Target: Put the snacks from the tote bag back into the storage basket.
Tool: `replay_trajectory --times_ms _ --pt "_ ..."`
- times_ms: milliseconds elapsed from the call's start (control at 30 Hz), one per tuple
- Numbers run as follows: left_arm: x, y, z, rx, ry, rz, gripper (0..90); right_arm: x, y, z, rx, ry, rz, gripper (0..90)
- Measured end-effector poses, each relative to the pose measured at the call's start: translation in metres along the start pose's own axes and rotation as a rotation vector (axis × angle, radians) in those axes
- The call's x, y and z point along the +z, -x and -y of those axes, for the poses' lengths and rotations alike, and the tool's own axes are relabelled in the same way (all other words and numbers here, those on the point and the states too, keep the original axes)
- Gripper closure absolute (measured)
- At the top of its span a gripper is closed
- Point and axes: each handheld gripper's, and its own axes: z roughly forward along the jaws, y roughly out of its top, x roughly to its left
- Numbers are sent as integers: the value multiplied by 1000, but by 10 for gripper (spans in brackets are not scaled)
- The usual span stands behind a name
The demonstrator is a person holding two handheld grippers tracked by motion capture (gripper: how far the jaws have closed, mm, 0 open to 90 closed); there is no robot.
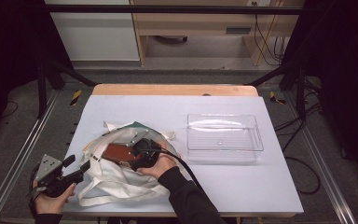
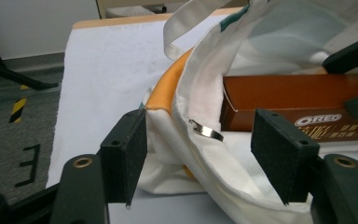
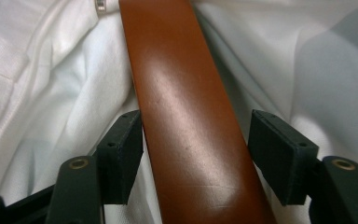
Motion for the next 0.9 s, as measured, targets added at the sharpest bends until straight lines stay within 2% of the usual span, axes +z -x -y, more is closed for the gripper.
replay_trajectory --times_ms 133,300,533,600,800,900 --pt "1 0 0 -11 -4 4 364 4 2 2 -3 -16 -14 345" --pt "1 2 -1 10 -24 2 352 7 2 2 -11 -32 -20 341" --pt "3 2 0 13 -34 8 334 17 6 2 -25 -72 -46 349" --pt "3 2 0 12 -31 4 337 17 6 1 -28 -80 -52 369" --pt "2 2 0 10 -28 3 342 15 4 -2 -87 -107 -64 411" --pt "2 1 0 7 -30 -2 343 12 4 -4 -80 -106 -81 419"
